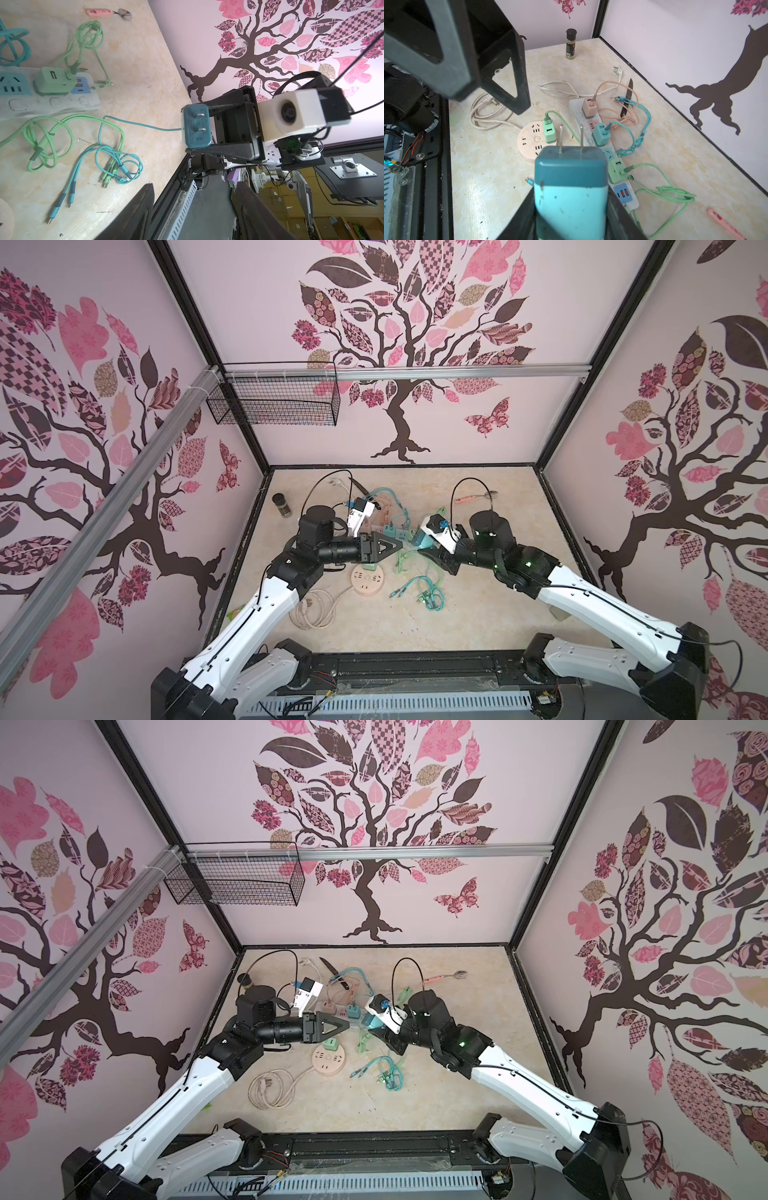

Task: Insert plugs into power strip
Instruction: Pass the plug.

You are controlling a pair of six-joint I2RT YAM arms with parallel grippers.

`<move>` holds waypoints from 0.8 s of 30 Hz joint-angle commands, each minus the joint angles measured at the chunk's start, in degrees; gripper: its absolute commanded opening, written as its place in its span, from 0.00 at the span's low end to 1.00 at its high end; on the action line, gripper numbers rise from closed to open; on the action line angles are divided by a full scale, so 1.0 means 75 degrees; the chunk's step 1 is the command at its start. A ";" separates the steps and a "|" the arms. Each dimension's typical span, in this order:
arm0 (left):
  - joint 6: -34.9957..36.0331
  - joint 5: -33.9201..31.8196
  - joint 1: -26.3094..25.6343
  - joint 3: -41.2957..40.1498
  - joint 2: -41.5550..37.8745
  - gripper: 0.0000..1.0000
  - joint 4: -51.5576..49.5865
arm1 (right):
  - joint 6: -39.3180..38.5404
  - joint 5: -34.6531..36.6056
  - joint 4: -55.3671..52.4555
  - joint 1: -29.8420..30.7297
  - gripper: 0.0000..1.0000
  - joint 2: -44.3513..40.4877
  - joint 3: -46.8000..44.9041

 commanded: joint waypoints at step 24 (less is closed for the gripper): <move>0.0895 -0.0127 -0.0134 0.0292 0.0365 0.56 -0.0642 | -0.0892 0.0858 -0.0291 0.1185 0.23 0.1261 0.1326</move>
